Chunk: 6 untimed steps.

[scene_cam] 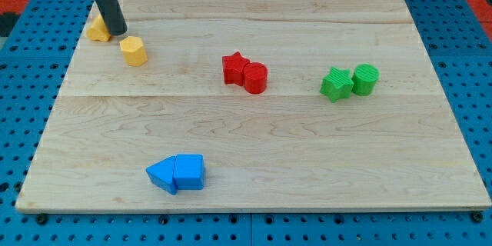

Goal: Slide the yellow heart up and right a bit

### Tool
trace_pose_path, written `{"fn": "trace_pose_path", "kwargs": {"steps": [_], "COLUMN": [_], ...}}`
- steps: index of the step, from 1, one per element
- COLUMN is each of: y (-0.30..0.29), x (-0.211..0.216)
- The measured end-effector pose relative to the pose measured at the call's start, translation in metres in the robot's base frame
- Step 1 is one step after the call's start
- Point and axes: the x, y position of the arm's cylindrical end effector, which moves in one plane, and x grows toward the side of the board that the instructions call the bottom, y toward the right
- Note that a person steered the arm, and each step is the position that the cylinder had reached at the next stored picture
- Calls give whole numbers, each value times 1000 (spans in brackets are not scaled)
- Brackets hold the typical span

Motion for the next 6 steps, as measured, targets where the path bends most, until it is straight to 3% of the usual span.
{"fn": "trace_pose_path", "kwargs": {"steps": [1, 2, 4, 5, 6], "y": [2, -56, -52, -10, -8], "x": [41, 42, -33, -36, -36]}}
